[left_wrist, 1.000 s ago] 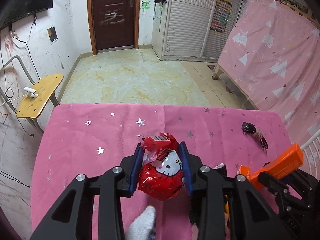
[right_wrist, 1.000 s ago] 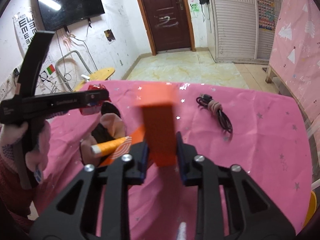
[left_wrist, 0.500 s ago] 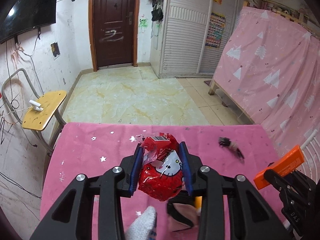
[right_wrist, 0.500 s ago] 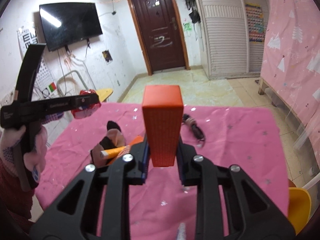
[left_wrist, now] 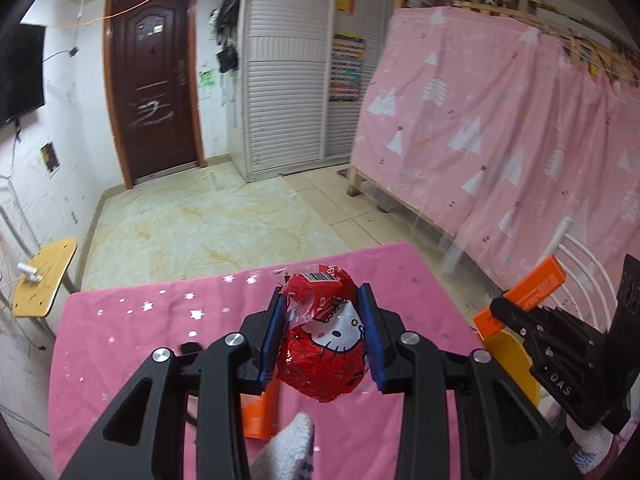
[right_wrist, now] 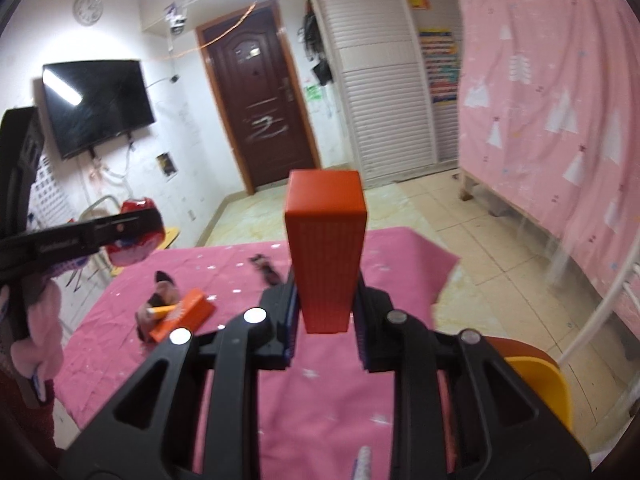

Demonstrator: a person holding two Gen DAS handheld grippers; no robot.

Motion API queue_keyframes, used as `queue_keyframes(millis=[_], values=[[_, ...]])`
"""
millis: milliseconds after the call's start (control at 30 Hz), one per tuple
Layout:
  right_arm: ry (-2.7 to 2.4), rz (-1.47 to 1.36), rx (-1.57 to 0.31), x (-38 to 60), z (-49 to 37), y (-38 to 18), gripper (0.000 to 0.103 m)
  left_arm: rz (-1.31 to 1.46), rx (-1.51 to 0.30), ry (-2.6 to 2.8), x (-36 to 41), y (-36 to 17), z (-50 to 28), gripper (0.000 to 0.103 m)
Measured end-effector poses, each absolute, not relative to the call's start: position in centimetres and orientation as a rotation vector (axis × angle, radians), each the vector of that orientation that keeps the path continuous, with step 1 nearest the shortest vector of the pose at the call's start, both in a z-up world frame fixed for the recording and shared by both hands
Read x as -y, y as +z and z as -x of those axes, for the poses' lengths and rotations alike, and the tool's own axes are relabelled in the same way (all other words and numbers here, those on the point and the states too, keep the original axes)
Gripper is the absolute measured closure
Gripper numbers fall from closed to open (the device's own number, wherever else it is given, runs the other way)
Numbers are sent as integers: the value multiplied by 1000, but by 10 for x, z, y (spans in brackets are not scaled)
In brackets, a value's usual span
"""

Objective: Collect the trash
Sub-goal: 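Lift the red wrapper with the left gripper while the right gripper grasps the orange box, then drop the red wrapper and orange box into the yellow bucket, opening both grippers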

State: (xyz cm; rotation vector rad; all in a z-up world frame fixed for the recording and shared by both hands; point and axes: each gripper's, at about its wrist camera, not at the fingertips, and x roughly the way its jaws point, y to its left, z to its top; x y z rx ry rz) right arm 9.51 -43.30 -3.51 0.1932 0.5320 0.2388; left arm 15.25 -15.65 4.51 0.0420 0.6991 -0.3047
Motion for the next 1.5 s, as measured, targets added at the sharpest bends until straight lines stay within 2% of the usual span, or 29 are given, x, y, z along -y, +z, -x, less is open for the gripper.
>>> queue_keyframes(millis=[533, 600, 633, 667, 833, 1000, 1033, 1100, 1133, 1167, 1500], values=[[-9, -284, -557, 555, -72, -70, 79, -182, -722, -508, 299, 33, -119, 75], [-19, -322, -559, 571, -70, -75, 58, -198, -727, -529, 316, 32, -117, 75], [-28, -333, -556, 576, -68, -76, 41, -200, -731, -547, 327, 32, -116, 75], [-36, -345, -550, 583, -66, -77, 37, -195, -731, -568, 334, 32, -115, 75], [-69, -405, -501, 609, -55, -72, 37, -154, -722, -665, 368, 30, -114, 74], [-93, -440, -463, 624, -45, -67, 37, -142, -718, -701, 393, 22, -108, 69], [-99, -443, -456, 626, -43, -67, 37, -143, -717, -709, 398, 21, -106, 65], [-102, -450, -447, 628, -41, -65, 37, -141, -716, -720, 403, 19, -103, 52], [-103, -450, -444, 627, -40, -64, 37, -136, -711, -724, 404, 19, -102, 42], [-105, -450, -441, 627, -39, -64, 37, -135, -706, -723, 405, 19, -101, 37], [-53, -446, -441, 615, -44, -60, 36, -134, -683, -689, 381, 26, -96, 37]])
